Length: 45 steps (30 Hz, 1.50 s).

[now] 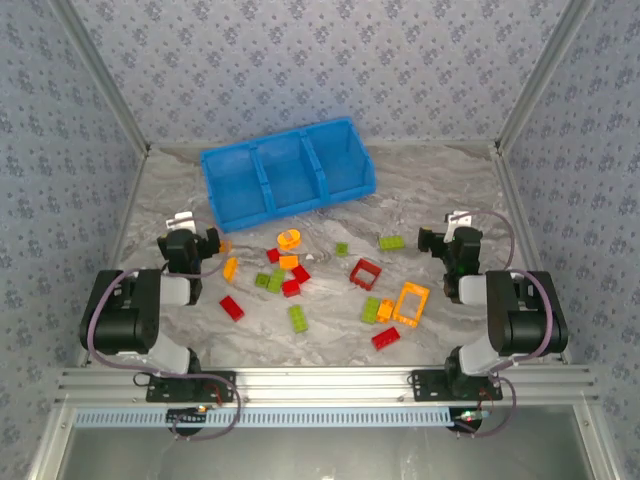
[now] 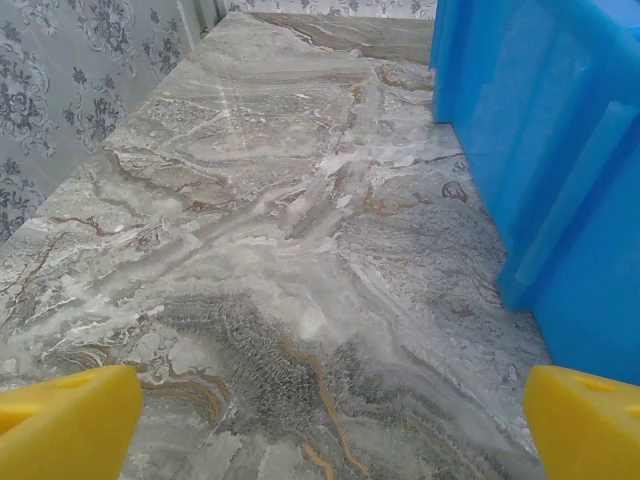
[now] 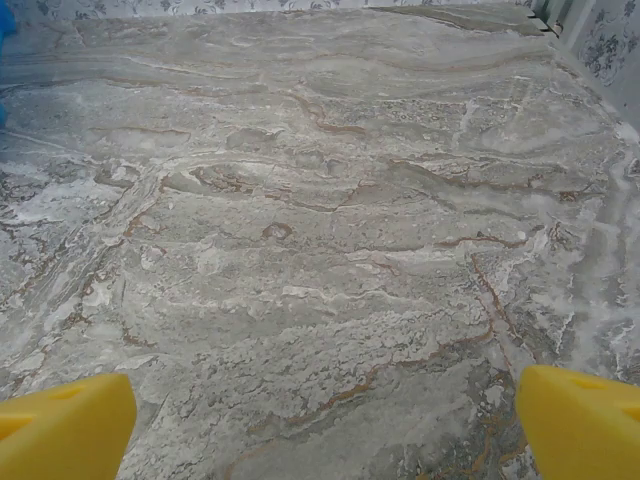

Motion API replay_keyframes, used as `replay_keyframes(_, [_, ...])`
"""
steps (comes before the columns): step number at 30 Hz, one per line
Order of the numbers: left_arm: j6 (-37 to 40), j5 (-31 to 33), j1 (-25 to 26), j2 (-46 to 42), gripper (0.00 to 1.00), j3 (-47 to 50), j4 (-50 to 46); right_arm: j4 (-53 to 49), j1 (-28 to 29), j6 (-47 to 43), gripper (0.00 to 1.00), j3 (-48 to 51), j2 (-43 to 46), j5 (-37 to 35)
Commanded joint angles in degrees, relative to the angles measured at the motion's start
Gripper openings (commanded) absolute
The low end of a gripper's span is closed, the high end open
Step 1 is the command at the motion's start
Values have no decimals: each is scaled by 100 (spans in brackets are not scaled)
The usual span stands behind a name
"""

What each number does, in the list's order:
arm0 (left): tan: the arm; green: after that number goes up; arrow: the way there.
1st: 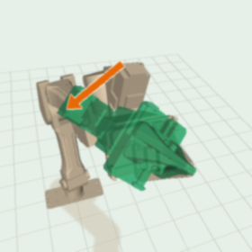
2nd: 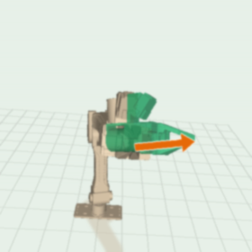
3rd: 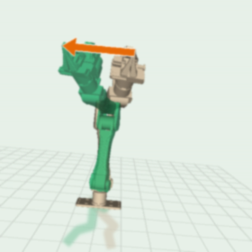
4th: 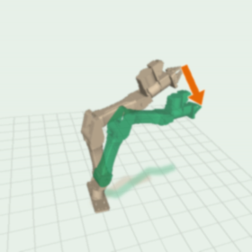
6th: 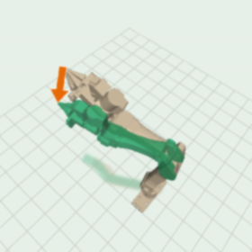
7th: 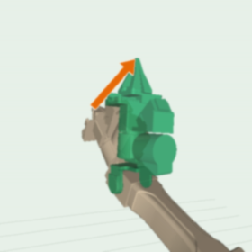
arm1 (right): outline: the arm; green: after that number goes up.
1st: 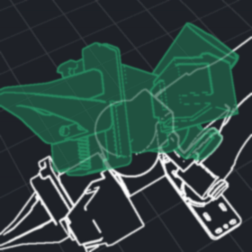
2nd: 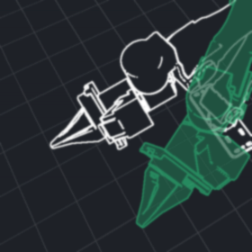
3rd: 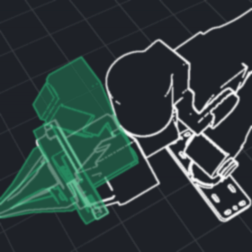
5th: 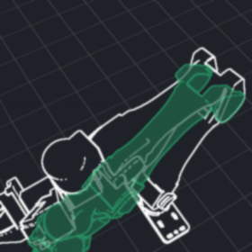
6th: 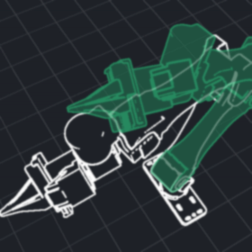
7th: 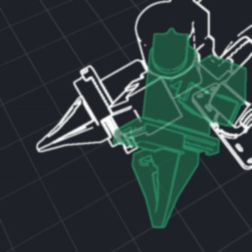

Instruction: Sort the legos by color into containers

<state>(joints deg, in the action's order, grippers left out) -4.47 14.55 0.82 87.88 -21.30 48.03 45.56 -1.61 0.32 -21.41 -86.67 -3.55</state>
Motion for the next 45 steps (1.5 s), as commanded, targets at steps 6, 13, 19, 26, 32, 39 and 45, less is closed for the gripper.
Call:
replay_keyframes(6, [73, 5, 18, -16, 98, -101, 109, -3, -39, -94, 100, -109, -37, 79])
replay_keyframes(13, [72, 5, 26, -18, 98, -101, 103, -3, -33, -103, 100, -115, -34, 81])
replay_keyframes(19, [152, 186, 126, -464, 98, -182, -325, -190, 4, -95, 100, -83, 336, -70])
replay_keyframes(26, [-22, 1663, 1260, -3146, 98, -1302, -2980, -2782, 335, 259, 100, -1162, 3074, -568])
replay_keyframes(32, [-990, 1407, 2053, -3856, 98, -3562, -5571, -5257, 1560, 685, 100, -3336, 3973, -694])
replay_keyframes(39, [-3344, -590, 1926, -3325, 98, -5500, -8863, -7906, 1528, 2712, 100, -4954, 3877, 1274])
replay_keyframes(45, [-3699, -733, 2103, -3289, 88, -5493, -10306, -8822, 2162, 2565, 99, -4564, 4618, 830])
